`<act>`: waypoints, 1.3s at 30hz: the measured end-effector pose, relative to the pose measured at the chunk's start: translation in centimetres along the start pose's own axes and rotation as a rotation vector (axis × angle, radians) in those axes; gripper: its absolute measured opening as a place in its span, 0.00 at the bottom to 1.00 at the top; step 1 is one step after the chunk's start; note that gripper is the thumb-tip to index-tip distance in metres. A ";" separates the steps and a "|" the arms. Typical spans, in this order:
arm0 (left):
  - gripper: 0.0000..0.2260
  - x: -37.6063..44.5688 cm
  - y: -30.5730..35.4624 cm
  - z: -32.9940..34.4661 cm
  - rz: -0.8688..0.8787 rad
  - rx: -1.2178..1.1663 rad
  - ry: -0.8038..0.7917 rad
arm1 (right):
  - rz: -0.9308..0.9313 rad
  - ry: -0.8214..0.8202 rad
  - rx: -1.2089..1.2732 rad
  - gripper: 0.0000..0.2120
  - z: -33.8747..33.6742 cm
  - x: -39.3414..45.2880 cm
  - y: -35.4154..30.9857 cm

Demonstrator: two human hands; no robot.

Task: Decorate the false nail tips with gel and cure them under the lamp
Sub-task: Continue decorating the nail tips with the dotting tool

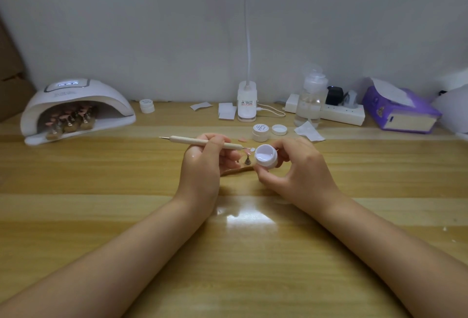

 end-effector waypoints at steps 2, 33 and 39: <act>0.14 0.0 0.0 0.0 -0.006 -0.027 -0.005 | 0.005 0.014 0.002 0.13 -0.1 0.0 0.1; 0.16 0.5 -1.1 -1.8 -0.133 -0.104 0.168 | 0.565 -0.112 -0.361 0.17 -2.1 0.1 9.9; 0.15 0.5 -0.9 -1.6 -0.087 -0.070 0.137 | 0.568 -0.088 -0.385 0.16 -2.3 0.2 9.6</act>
Point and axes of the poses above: each hand's wrist, its own x-axis towards the middle knuckle, its own z-axis out of the palm, y = z × x, the point moved 8 cm from there along x, towards the middle knuckle, and after that the axes turned 6 degrees about x, right-handed, at the moved point
